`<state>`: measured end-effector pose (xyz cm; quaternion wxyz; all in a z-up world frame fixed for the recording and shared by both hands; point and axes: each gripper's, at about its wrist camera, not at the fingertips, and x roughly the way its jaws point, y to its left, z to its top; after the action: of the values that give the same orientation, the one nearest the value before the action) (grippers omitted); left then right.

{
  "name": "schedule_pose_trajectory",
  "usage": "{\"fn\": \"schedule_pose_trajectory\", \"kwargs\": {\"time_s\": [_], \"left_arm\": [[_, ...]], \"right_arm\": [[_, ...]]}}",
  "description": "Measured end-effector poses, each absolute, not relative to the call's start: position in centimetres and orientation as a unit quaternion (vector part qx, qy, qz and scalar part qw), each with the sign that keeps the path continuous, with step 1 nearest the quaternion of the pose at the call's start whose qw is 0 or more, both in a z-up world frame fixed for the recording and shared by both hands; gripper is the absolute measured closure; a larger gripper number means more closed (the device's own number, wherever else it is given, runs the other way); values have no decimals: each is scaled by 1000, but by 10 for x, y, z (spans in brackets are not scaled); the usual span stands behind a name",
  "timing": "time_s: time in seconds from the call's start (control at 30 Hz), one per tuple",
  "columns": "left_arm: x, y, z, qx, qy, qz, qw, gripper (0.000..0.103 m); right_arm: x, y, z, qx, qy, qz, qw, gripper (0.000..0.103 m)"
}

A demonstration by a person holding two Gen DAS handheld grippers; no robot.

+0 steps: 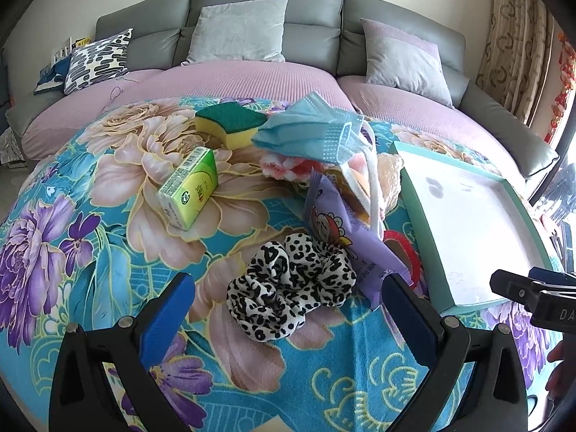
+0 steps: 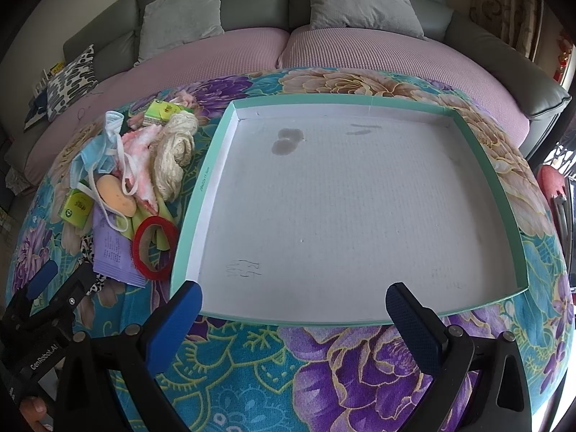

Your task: Organize soft objects

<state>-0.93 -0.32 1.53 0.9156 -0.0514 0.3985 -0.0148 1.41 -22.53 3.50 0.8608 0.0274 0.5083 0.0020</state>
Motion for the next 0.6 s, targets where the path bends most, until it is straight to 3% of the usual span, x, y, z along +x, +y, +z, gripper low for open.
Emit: {"fn": "schedule_pose_trajectory", "kwargs": {"time_s": [0.6], "left_arm": [[-8,-5,20,-50,385,-23,921,0]], "right_arm": [[15,-226,35,28,510,1,860,0]]}}
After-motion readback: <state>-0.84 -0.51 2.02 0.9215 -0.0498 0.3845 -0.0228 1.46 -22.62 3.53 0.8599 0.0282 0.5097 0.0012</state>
